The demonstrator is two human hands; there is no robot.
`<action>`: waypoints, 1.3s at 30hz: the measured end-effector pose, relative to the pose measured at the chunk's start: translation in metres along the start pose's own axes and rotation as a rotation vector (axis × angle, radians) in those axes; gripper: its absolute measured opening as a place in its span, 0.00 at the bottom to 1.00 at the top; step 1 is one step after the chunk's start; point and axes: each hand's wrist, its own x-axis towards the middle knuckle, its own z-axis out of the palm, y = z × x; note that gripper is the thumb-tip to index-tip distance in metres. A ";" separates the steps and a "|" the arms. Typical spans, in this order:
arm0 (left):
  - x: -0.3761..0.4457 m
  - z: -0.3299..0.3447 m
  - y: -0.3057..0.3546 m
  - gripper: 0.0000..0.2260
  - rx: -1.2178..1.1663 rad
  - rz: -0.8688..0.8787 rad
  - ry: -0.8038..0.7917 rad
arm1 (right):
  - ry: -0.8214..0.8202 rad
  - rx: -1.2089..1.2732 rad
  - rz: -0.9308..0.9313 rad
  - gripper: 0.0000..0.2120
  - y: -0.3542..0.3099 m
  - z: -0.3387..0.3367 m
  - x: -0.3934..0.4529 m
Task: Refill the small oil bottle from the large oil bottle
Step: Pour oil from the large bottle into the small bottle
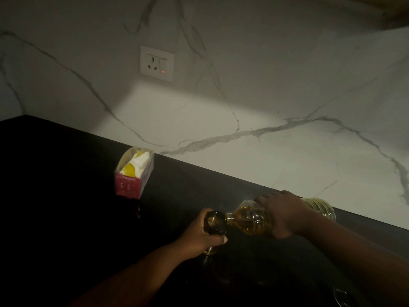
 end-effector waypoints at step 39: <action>-0.003 -0.002 0.008 0.29 0.009 -0.055 -0.035 | 0.005 -0.013 -0.016 0.35 0.004 0.005 0.004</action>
